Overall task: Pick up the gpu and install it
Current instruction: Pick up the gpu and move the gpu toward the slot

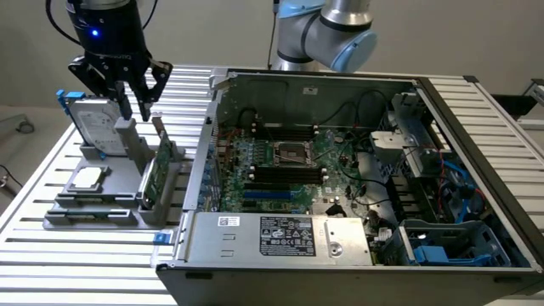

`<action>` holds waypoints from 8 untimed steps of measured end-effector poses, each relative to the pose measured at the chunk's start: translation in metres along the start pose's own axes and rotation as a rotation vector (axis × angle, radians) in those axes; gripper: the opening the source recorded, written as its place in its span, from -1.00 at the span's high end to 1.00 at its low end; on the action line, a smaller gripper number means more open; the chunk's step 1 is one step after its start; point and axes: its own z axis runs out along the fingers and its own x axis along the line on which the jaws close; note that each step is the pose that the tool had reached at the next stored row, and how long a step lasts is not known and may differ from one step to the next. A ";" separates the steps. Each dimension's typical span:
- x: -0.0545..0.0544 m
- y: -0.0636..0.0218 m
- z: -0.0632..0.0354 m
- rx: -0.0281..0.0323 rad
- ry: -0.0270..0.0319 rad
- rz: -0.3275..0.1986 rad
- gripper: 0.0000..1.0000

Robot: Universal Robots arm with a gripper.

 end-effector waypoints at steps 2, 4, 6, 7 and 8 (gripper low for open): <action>0.000 -0.0022 0.0023 0.0004 0.0024 -0.006 0.28; 0.000 -0.0025 0.0039 0.0043 0.0030 -0.010 0.28; 0.000 -0.0026 0.0073 0.0063 0.0031 -0.020 0.28; 0.000 -0.0026 0.0091 0.0068 0.0031 -0.025 0.28; 0.000 -0.0026 0.0109 0.0075 0.0030 -0.029 0.28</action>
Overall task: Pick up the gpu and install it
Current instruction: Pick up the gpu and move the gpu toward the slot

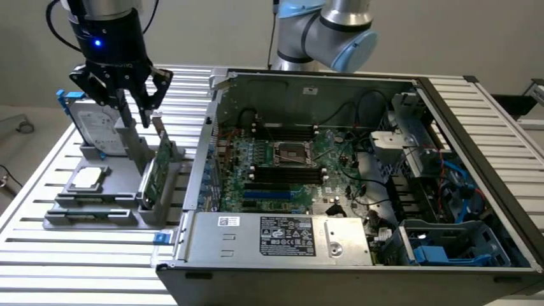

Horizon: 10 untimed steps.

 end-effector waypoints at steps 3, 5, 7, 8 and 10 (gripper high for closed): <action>0.000 0.0000 0.0053 0.0015 -0.0007 -0.006 0.28; 0.000 -0.0001 0.0091 0.0016 -0.0023 -0.006 0.28; 0.000 -0.0005 0.0125 0.0018 -0.0054 -0.006 0.28; 0.000 -0.0008 0.0145 0.0020 -0.0074 -0.007 0.28; 0.001 -0.0014 0.0182 0.0022 -0.0111 -0.006 0.28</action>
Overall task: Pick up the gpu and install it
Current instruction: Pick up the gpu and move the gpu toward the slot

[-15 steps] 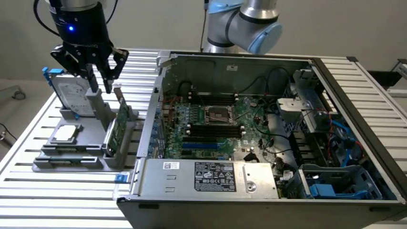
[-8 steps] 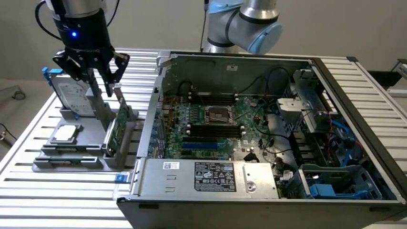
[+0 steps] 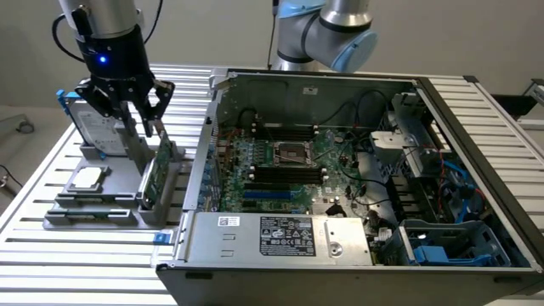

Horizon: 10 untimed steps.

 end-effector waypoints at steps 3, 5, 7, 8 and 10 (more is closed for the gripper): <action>0.002 -0.0014 0.0053 0.0006 -0.0071 0.001 0.28; 0.003 -0.0022 0.0090 0.0008 -0.0132 0.004 0.28; 0.004 -0.0028 0.0126 0.0013 -0.0199 0.008 0.28; 0.004 -0.0030 0.0143 0.0015 -0.0232 0.010 0.28; 0.005 -0.0035 0.0175 0.0021 -0.0294 0.015 0.28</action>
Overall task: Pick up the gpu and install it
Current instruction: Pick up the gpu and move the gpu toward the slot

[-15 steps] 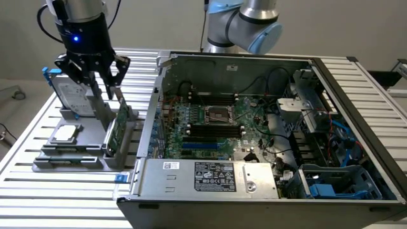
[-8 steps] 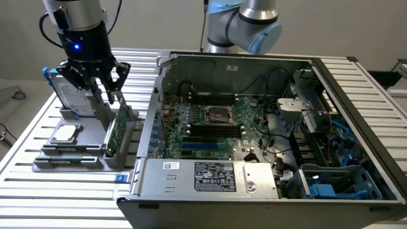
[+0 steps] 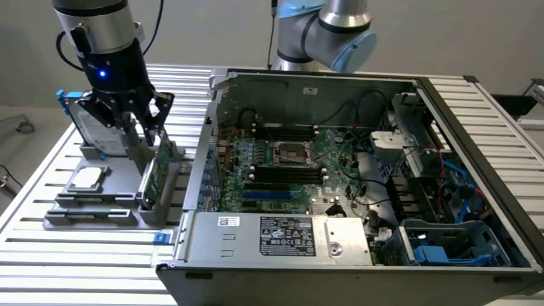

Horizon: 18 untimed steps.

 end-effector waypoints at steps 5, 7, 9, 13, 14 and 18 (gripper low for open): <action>0.004 -0.0001 0.0093 0.0004 -0.0053 0.006 0.28; 0.005 -0.0001 0.0129 0.0006 -0.0060 0.006 0.28; 0.005 -0.0001 0.0165 0.0007 -0.0079 0.006 0.28; 0.005 -0.0001 0.0237 0.0010 -0.0118 0.006 0.28; 0.005 -0.0001 0.0255 0.0011 -0.0127 0.007 0.28; 0.004 -0.0001 0.0330 0.0018 -0.0182 0.007 0.28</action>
